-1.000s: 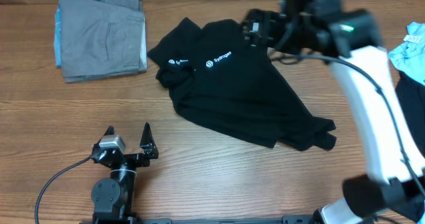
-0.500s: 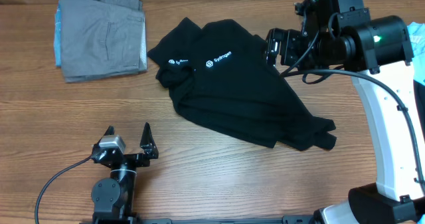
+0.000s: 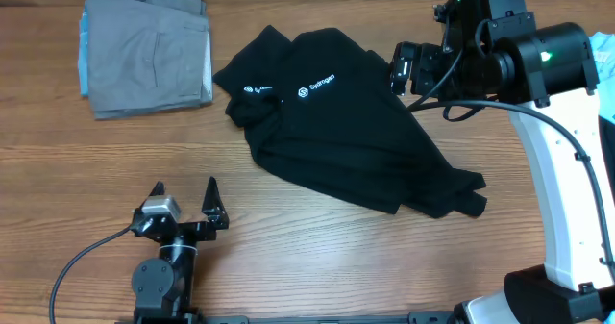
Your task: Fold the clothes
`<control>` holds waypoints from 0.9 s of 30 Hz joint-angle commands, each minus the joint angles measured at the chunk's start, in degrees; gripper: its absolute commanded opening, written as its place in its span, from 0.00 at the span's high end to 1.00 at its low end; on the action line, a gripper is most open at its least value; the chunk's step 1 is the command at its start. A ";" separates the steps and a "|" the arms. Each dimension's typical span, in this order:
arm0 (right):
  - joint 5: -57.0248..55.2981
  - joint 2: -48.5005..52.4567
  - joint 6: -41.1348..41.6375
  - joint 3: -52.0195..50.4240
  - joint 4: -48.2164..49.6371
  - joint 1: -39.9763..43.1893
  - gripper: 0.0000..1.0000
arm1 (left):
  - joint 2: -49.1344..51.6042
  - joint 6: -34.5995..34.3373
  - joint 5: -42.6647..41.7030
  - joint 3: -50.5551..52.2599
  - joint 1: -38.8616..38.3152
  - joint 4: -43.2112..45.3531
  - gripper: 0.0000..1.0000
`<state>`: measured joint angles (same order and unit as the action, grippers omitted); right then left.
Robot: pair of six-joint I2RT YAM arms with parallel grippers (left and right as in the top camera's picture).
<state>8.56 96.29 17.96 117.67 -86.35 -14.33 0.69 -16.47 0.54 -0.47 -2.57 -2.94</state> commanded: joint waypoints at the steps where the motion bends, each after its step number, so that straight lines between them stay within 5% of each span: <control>1: -0.63 0.15 -0.39 0.35 0.66 0.22 0.00 | -0.44 -6.73 -14.86 0.20 0.26 2.21 0.00; 4: -0.61 0.15 -0.39 0.37 0.61 0.22 0.00 | -0.44 -6.71 -21.46 0.02 0.26 8.70 0.00; 9: -0.61 0.15 -0.39 0.35 0.61 0.22 0.00 | 0.61 -3.26 -16.17 -7.67 0.31 11.15 0.00; 17: -0.61 0.15 -0.39 0.35 0.59 0.22 0.00 | 28.96 16.52 -12.41 -40.83 0.31 -9.14 0.00; 21: -0.61 0.15 -0.39 0.35 0.61 0.22 0.00 | 46.34 16.06 -22.27 -58.23 0.31 -22.77 0.00; 27: -0.61 0.15 -0.39 0.35 0.59 0.22 0.00 | 59.54 16.04 -26.12 -62.64 0.31 -29.86 0.00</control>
<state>8.54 96.31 17.96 117.67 -86.13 -14.33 55.42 -2.26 -21.80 -61.93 -2.57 -31.59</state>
